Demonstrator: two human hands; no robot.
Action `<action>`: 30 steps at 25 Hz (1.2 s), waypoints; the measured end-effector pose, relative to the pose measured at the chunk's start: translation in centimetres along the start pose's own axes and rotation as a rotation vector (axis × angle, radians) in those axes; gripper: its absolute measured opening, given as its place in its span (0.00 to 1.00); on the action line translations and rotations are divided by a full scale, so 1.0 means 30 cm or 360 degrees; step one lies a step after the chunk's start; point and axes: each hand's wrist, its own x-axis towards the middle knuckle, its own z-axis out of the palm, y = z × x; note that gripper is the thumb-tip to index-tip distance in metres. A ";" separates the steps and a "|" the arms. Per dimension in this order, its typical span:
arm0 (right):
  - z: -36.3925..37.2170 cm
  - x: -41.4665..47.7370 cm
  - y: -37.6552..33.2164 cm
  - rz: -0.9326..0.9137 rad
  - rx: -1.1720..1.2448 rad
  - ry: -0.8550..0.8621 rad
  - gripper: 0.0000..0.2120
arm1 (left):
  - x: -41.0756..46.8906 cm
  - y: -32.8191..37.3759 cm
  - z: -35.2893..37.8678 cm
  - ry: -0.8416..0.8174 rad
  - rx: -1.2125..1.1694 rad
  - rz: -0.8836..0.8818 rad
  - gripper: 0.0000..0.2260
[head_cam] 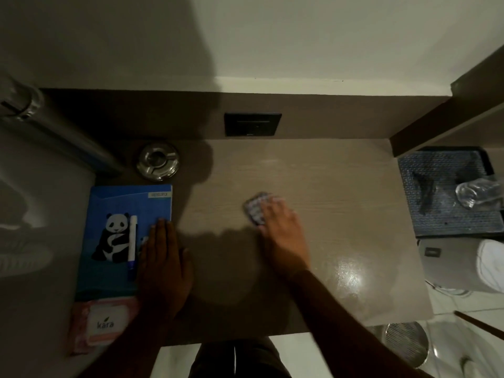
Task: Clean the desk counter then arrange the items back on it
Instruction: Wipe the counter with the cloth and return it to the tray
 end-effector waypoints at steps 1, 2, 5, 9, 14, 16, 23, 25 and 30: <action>-0.040 -0.027 0.118 0.0218 -0.0020 0.0091 0.30 | 0.006 -0.002 0.002 -0.0026 -0.0013 -0.0018 0.33; -0.085 -0.049 0.237 0.0441 -0.0041 0.0185 0.30 | 0.010 -0.002 0.002 -0.0045 -0.0030 -0.0018 0.34; -0.205 -0.008 0.489 0.0963 -0.0018 0.0281 0.32 | 0.016 0.001 -0.002 -0.0068 -0.0100 0.0012 0.36; -0.226 0.262 0.387 0.1205 0.0113 0.0380 0.33 | 0.033 -0.003 -0.016 -0.0149 -0.0125 -0.0014 0.38; -0.047 0.308 -0.166 0.0410 0.0094 0.0134 0.31 | 0.047 -0.020 -0.009 -0.0244 -0.0123 -0.0004 0.40; 0.047 0.122 -0.327 -0.0053 0.0109 -0.0061 0.32 | 0.053 -0.036 0.000 -0.0225 -0.0038 0.0032 0.39; 0.036 -0.256 0.047 -0.0030 -0.0056 -0.0074 0.28 | 0.089 -0.107 0.085 -0.0284 0.0131 0.0094 0.43; -0.077 -0.157 0.263 0.0498 -0.0051 0.0122 0.29 | 0.102 -0.116 0.088 -0.0312 0.0117 0.0102 0.45; -0.289 0.243 0.538 0.1361 0.0157 0.0514 0.29 | 0.101 -0.053 0.019 -0.0406 0.0115 0.0035 0.45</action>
